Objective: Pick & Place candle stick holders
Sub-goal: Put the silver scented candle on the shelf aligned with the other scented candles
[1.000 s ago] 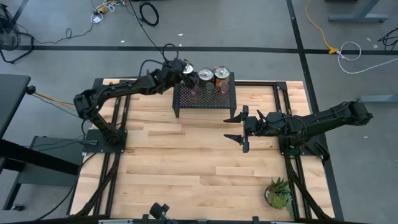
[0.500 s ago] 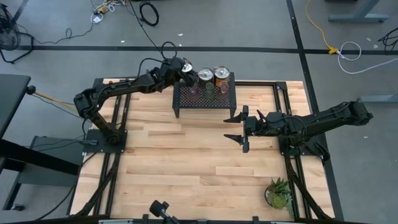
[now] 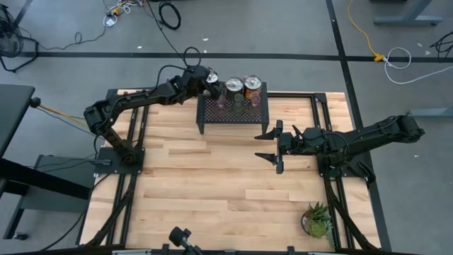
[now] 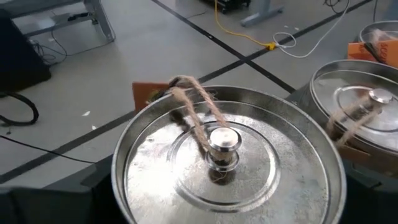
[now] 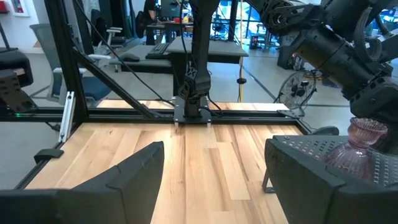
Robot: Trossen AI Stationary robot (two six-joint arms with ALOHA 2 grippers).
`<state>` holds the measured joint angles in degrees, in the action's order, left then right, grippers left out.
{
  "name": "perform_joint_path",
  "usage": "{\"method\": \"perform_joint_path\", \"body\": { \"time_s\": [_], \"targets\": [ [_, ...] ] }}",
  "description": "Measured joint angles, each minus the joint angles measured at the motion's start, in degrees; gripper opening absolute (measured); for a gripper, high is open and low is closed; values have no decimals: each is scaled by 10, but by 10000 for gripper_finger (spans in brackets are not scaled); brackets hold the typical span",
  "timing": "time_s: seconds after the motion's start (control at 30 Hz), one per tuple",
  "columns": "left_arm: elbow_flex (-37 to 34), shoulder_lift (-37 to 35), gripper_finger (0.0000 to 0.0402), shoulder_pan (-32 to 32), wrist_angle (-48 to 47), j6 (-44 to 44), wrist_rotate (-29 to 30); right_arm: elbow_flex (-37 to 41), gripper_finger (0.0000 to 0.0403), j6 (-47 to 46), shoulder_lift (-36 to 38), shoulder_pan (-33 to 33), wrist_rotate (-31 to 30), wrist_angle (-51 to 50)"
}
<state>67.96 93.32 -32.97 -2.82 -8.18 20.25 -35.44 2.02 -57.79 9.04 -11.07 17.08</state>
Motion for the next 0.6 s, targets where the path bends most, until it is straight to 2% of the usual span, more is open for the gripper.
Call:
{"method": "perform_joint_path", "body": {
  "time_s": [0.6],
  "targets": [
    [-2, -12, 360, -8, -7, 20, -8, 0, 279, 0, 0, 0, 0, 0]
  ]
}}
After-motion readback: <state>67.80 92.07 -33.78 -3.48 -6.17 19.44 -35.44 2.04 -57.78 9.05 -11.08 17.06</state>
